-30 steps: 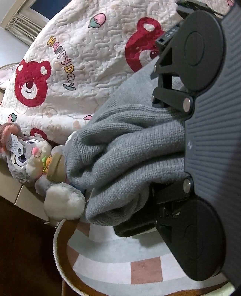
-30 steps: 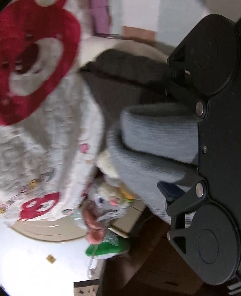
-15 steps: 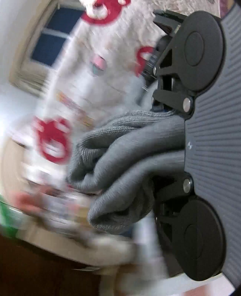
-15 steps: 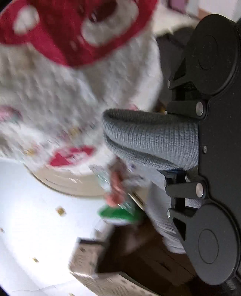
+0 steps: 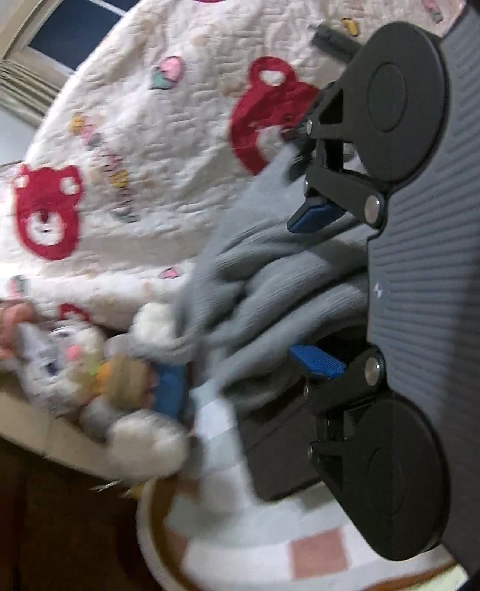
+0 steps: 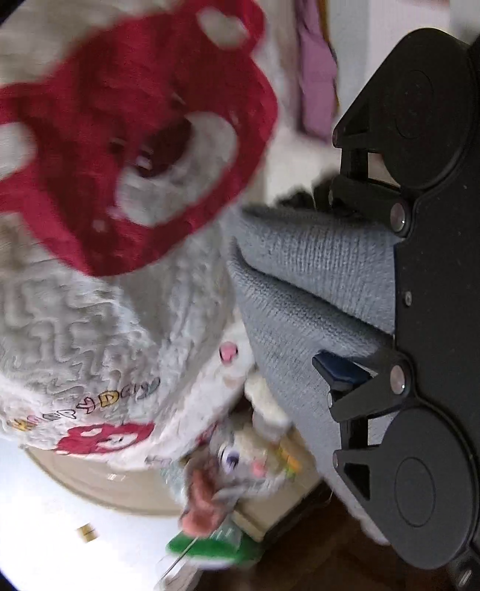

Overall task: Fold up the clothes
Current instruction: 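Lower the cardigan onto the stack and open both tools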

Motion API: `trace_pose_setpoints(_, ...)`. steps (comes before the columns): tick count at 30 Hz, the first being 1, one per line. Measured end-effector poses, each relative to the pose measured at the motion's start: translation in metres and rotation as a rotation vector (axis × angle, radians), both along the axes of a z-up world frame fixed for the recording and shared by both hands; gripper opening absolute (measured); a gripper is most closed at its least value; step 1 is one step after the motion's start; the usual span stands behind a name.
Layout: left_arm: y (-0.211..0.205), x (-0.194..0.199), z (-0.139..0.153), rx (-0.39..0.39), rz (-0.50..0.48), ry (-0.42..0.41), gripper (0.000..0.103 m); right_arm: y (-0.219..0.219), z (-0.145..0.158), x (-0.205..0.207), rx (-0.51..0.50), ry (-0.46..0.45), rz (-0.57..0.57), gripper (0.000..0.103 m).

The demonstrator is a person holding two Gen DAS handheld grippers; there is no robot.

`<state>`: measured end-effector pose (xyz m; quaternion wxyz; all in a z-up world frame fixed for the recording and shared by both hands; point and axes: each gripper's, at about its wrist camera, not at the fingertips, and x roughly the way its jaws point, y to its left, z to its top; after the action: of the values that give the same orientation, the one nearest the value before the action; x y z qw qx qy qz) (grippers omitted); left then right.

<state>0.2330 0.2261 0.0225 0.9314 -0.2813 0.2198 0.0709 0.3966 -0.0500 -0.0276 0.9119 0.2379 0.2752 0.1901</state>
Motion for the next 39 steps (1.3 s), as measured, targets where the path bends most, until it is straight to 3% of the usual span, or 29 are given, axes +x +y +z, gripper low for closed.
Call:
trace_pose_setpoints(2, 0.009, -0.01, 0.01, 0.019, 0.032, -0.043, 0.067, 0.003, 0.018, -0.026, -0.126, -0.068, -0.06, 0.071)
trace_pose_setpoints(4, 0.021, -0.016, 0.012, 0.006, 0.045, -0.078, 0.067, 0.002, 0.029, -0.046, -0.193, -0.157, -0.041, 0.073)
trace_pose_setpoints(8, 0.036, -0.01, -0.002, -0.054, 0.047, -0.083, 0.067, 0.015, 0.045, -0.069, -0.3, -0.288, 0.136, 0.072)
trace_pose_setpoints(10, 0.037, -0.004, -0.011, -0.083, 0.025, -0.083, 0.067, 0.028, 0.052, -0.077, -0.301, -0.336, 0.207, 0.067)
trace_pose_setpoints(12, 0.032, 0.004, -0.017, -0.057, 0.011, -0.057, 0.067, 0.038, 0.06, -0.085, -0.33, -0.371, 0.201, 0.067)
trace_pose_setpoints(15, 0.025, 0.014, -0.02, 0.01, 0.013, -0.046, 0.067, 0.044, 0.049, -0.065, -0.25, -0.181, 0.322, 0.063)
trace_pose_setpoints(18, 0.022, 0.028, -0.023, 0.064, 0.024, -0.063, 0.067, 0.053, 0.036, -0.069, -0.227, -0.141, 0.337, 0.061)
trace_pose_setpoints(20, 0.029, 0.045, -0.029, 0.124, 0.075, -0.023, 0.067, 0.06, 0.027, -0.072, -0.212, -0.115, 0.347, 0.061)
trace_pose_setpoints(21, 0.036, 0.052, -0.034, 0.113, 0.086, -0.006, 0.068, 0.063, 0.023, -0.074, -0.204, -0.102, 0.352, 0.061)
trace_pose_setpoints(25, 0.052, 0.049, -0.055, 0.056, 0.101, -0.023, 0.066, 0.066, 0.026, -0.076, -0.103, -0.111, 0.5, 0.061)
trace_pose_setpoints(28, 0.054, 0.047, -0.054, 0.065, 0.112, -0.01, 0.063, 0.09, 0.019, -0.093, -0.285, -0.188, 0.541, 0.062)
trace_pose_setpoints(31, 0.053, 0.042, -0.053, 0.094, 0.152, 0.0, 0.063, 0.092, 0.017, -0.106, -0.324, -0.223, 0.556, 0.062)
trace_pose_setpoints(34, 0.053, 0.035, -0.049, 0.112, 0.186, 0.005, 0.063, 0.089, 0.018, -0.119, -0.359, -0.274, 0.58, 0.05)
trace_pose_setpoints(36, 0.054, 0.029, -0.037, 0.104, 0.179, 0.003, 0.062, 0.086, 0.019, -0.127, -0.368, -0.301, 0.578, 0.036)
trace_pose_setpoints(39, 0.052, 0.017, -0.014, 0.115, 0.154, -0.032, 0.061, 0.085, 0.018, -0.131, -0.388, -0.335, 0.567, 0.028)
